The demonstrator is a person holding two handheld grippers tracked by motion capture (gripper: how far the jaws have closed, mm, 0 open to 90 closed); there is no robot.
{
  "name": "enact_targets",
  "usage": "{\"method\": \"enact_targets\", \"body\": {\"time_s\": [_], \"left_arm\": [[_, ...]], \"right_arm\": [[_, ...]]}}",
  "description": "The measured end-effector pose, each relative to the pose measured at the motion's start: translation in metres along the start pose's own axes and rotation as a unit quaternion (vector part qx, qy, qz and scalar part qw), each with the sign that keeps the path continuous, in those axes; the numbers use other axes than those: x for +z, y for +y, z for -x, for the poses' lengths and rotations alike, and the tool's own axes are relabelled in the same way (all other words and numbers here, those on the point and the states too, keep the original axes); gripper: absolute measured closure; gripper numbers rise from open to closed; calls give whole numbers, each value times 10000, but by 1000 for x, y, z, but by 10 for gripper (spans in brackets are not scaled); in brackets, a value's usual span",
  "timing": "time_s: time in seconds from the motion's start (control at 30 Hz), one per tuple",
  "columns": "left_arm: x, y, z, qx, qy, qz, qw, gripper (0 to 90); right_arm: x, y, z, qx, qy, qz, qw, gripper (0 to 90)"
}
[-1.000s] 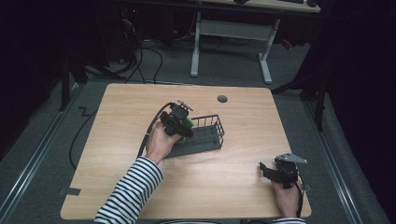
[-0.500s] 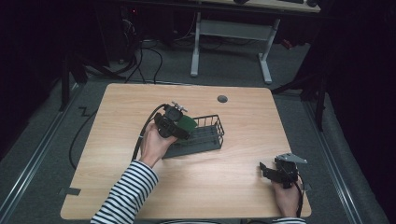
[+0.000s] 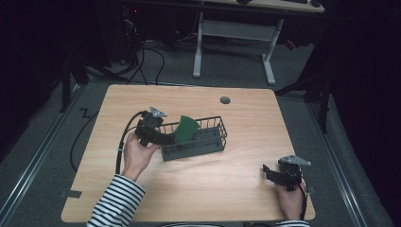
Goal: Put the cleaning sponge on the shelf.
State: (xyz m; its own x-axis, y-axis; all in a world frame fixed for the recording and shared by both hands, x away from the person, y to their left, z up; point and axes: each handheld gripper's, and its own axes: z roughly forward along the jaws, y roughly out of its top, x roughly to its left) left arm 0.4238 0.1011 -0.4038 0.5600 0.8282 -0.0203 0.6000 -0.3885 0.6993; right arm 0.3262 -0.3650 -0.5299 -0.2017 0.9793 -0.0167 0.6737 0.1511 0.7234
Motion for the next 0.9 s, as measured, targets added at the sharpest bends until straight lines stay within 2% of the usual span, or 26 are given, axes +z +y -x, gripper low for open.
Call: {"method": "enact_targets", "body": {"time_s": [0.13, 0.17, 0.37, 0.53, 0.9], "left_arm": [[-12, -16, -12, -131, 60, 151, 9998, 226], [-14, -20, -14, -221, 61, 147, 9996, 226], [-22, -46, -29, -474, 131, 156, 9987, 230], [-28, -62, -40, -760, 100, 284, 9967, 232], [-33, -87, -53, -1018, 170, 359, 9940, 227]], "right_arm": [[0, 0, 0, 4, -1, 0, 10000, 300], [0, 0, 0, 5, -1, -1, 10000, 300], [0, 0, 0, 5, -6, 1, 10000, 300], [0, 0, 0, 10, -7, 0, 10000, 301], [0, 0, 0, 16, -4, 0, 10000, 301]]}}
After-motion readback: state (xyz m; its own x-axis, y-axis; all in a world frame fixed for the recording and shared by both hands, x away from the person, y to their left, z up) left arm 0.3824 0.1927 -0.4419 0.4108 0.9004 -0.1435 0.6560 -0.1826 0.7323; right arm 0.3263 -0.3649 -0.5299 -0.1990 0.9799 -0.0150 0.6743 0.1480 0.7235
